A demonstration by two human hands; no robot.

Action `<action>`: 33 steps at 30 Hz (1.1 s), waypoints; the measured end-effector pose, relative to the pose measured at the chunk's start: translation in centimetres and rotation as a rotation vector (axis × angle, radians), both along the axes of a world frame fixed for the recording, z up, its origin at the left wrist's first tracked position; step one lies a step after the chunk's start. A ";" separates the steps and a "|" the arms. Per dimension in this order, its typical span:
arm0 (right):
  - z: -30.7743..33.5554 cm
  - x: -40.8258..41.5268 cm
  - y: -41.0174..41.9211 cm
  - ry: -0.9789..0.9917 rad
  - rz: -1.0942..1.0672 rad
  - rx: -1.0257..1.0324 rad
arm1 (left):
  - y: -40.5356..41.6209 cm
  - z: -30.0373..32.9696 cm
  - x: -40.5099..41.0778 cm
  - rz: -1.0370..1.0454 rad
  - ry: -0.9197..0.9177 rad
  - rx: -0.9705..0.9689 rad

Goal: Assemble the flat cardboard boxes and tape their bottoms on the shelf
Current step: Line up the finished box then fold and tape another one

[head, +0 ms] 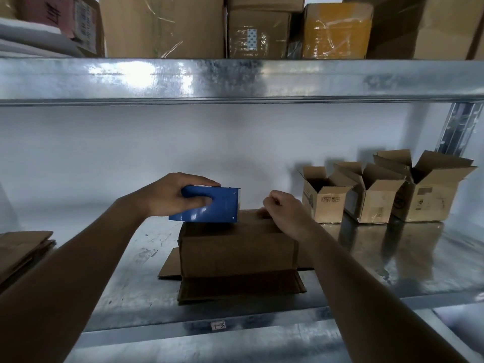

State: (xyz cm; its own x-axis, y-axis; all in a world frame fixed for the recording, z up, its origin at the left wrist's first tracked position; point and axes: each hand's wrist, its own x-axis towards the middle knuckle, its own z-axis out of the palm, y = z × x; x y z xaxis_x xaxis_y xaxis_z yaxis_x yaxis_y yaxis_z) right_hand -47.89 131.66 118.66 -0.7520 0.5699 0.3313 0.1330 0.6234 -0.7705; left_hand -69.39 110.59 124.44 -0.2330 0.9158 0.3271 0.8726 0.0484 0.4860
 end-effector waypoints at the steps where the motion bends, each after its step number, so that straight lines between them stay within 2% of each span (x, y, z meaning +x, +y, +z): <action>1: -0.2 -0.1 0.1 0.013 -0.013 0.005 | 0.2 -0.2 0.4 0.011 0.012 0.027; 7: -1.3 0.1 0.5 0.027 -0.025 0.079 | 0.5 -0.8 0.9 0.012 -0.007 0.090; 11: -1.8 0.5 0.9 0.136 0.002 -0.081 | 0.6 -0.6 1.0 -0.008 -0.048 0.067; 19: -1.9 1.3 1.4 0.294 -0.136 -0.363 | 2.7 -0.6 2.4 -0.029 -0.055 0.101; 26: -3.4 2.1 3.2 0.143 -0.074 -0.103 | 2.6 -0.7 2.6 -0.042 0.006 0.097; 33: -3.6 2.3 4.6 0.195 0.068 0.073 | 1.3 -1.8 1.5 -0.010 -0.064 0.106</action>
State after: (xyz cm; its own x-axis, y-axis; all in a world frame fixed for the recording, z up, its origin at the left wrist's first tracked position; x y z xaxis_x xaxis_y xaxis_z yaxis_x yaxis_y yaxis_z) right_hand -45.59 136.28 115.03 -0.7056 0.4896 0.5122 -0.0579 0.6806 -0.7303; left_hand -67.86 111.89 122.68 -0.2473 0.8795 0.4067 0.8399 -0.0148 0.5425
